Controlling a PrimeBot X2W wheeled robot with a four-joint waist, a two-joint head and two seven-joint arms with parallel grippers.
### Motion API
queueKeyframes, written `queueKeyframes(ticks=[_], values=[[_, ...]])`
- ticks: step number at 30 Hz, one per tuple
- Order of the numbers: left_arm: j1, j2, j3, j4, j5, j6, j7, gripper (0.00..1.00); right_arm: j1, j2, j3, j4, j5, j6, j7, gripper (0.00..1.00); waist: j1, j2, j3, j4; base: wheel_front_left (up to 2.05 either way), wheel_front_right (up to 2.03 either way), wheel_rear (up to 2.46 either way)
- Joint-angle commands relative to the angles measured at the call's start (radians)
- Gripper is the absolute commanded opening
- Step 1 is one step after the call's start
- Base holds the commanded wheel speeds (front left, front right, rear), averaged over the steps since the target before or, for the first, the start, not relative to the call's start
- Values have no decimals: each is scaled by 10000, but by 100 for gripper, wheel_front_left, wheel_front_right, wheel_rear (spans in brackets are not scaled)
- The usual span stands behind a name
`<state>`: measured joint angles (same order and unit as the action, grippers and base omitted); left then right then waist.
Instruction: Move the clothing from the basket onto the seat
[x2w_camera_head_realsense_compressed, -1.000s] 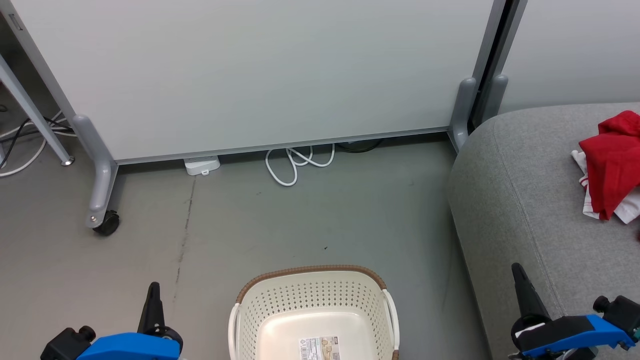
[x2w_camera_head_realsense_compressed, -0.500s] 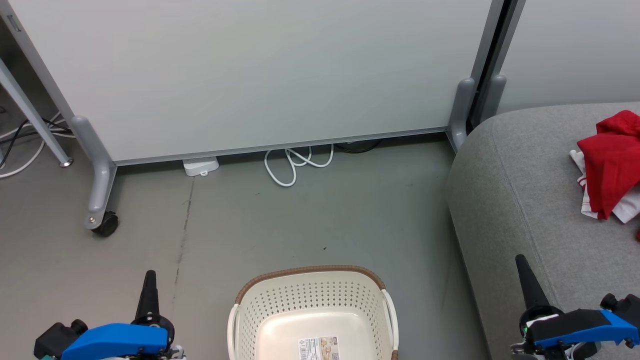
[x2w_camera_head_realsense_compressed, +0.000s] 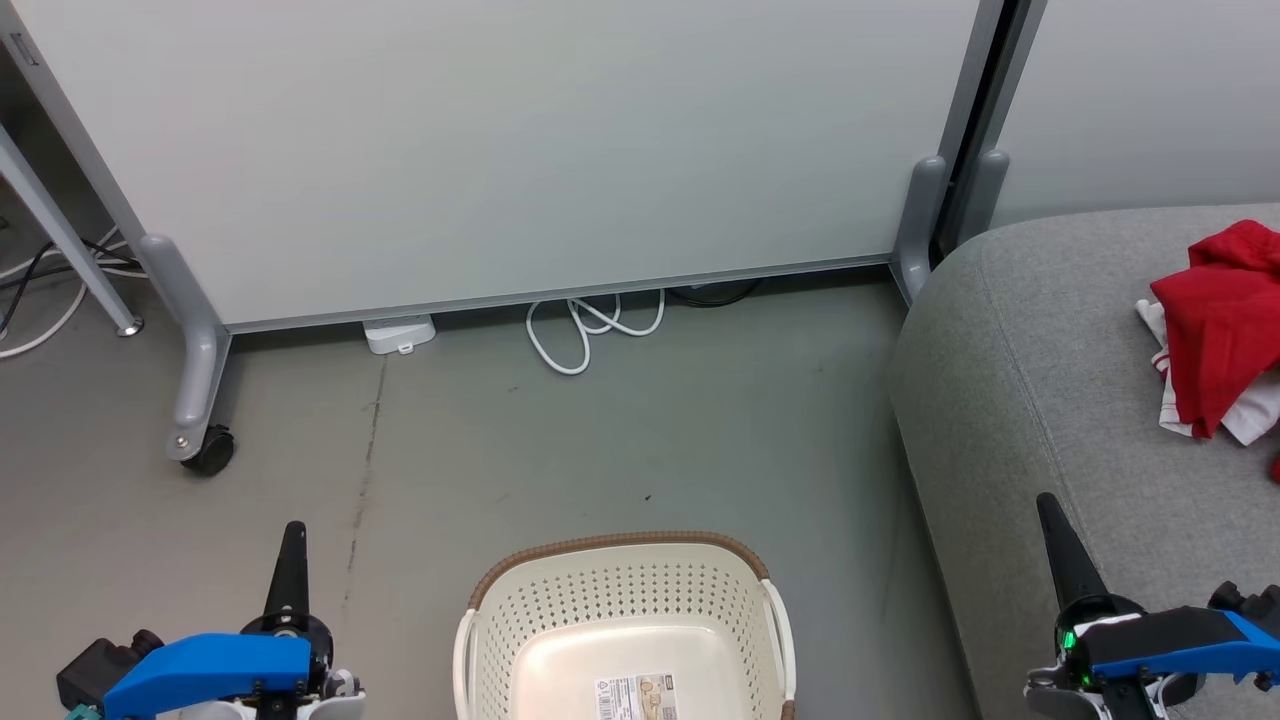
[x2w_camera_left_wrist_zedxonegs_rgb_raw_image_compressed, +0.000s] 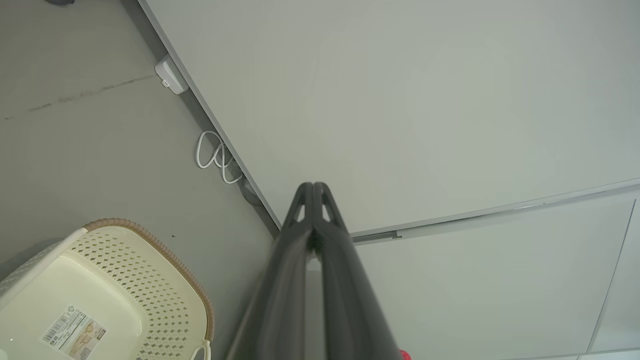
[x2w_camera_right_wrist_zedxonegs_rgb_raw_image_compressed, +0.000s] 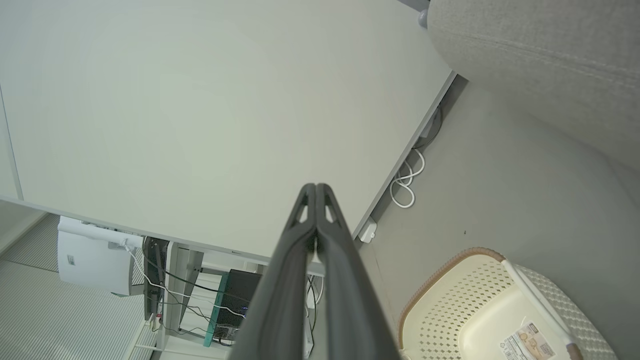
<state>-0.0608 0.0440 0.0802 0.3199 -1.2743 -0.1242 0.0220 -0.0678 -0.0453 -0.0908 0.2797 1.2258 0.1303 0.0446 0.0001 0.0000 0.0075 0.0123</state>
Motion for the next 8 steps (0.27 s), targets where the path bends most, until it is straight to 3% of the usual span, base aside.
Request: queueKeyframes(ticks=[1,8], values=[[-231,66,52,-153,-242,-75,63,0,-207,-57,-39,-124,285,5,69,0,-1,0,-1,-4,0,0,0],[-288,69,114,-268,-815,-82,230,0,-252,-60,-76,-171,941,6,189,0,-1,0,-8,-23,0,0,0]])
